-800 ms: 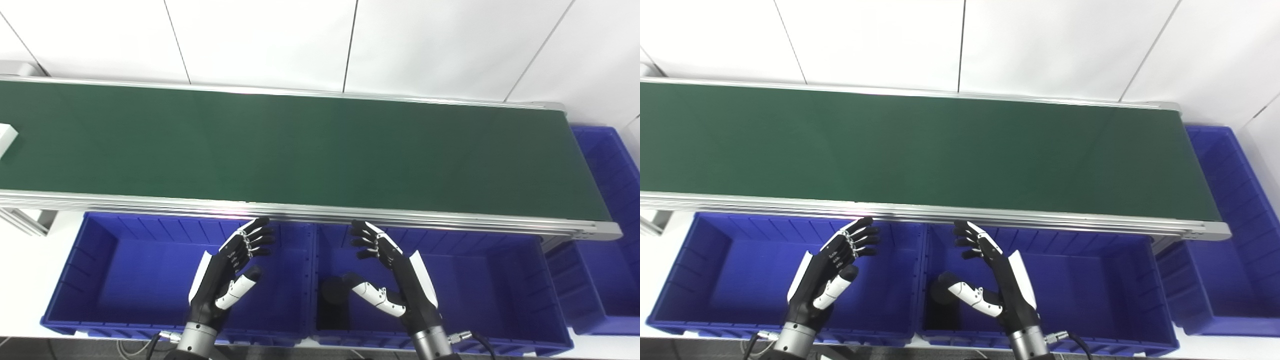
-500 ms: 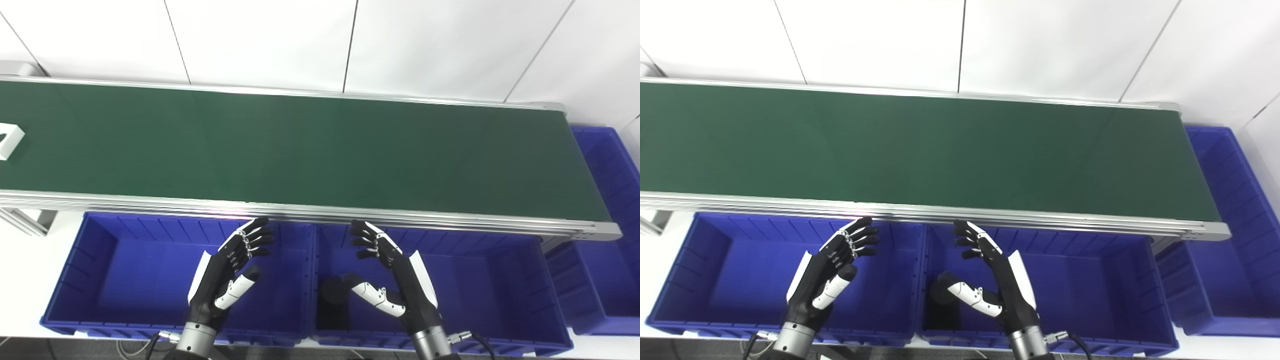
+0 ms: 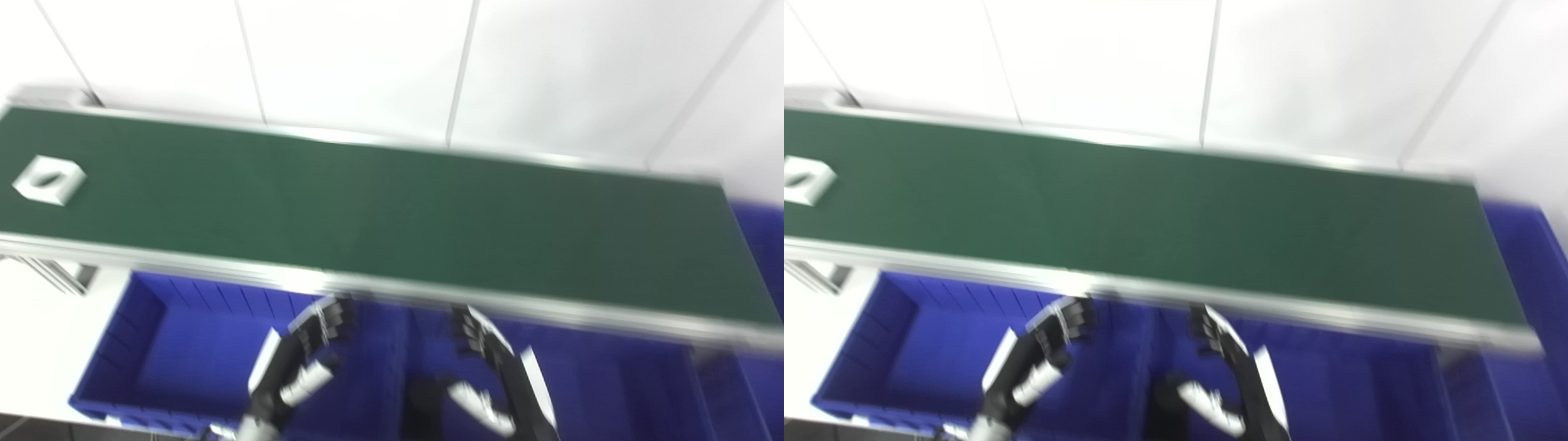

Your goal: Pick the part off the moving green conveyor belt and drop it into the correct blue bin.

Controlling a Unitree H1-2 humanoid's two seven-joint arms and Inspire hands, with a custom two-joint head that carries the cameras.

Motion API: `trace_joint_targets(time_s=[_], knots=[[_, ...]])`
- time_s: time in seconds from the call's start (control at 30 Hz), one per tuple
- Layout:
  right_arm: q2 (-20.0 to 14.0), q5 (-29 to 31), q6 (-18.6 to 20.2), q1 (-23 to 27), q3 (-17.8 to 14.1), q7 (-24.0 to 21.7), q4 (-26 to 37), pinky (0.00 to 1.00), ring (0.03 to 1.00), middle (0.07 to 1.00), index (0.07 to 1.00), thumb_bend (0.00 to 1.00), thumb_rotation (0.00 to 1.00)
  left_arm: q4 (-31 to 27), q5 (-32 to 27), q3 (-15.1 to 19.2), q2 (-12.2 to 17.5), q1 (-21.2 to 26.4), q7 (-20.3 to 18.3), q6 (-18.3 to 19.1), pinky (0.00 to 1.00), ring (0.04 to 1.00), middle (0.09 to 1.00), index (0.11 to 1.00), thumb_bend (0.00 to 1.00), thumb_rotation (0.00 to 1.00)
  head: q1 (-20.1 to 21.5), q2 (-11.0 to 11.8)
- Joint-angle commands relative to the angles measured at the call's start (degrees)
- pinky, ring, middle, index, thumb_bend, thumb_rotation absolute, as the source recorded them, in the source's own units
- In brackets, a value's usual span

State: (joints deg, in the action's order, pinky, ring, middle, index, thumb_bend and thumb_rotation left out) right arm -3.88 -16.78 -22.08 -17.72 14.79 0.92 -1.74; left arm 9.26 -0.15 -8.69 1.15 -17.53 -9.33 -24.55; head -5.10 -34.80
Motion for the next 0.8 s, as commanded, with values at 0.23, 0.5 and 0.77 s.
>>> trace_joint_targets(time_s=[0.23, 0.5, 0.77], knots=[[0.7, -0.4, -4.6, 2.0, 0.1, 2.0, -2.1, 0.62, 0.730, 0.810, 0.841, 0.54, 0.58, 1.6, 0.8, -0.2, 0.1, 2.3, 0.7, -2.4, 0.67, 0.735, 0.774, 0.803, 0.80, 0.68, -3.5, 3.7], [0.1, -0.3, -4.8, 3.1, 1.0, 3.5, -4.1, 0.62, 0.731, 0.810, 0.846, 0.54, 0.59, 2.6, 1.6, -0.6, 0.4, 2.9, 1.5, -2.4, 0.65, 0.713, 0.758, 0.783, 0.84, 0.65, -7.4, 6.6], [-0.9, -0.3, -4.8, 4.0, 2.3, 5.6, -5.7, 0.60, 0.718, 0.798, 0.858, 0.54, 0.60, 2.1, 3.3, -2.6, 1.8, 3.4, 3.6, -2.4, 0.65, 0.706, 0.753, 0.774, 0.84, 0.61, -11.2, 9.9]])
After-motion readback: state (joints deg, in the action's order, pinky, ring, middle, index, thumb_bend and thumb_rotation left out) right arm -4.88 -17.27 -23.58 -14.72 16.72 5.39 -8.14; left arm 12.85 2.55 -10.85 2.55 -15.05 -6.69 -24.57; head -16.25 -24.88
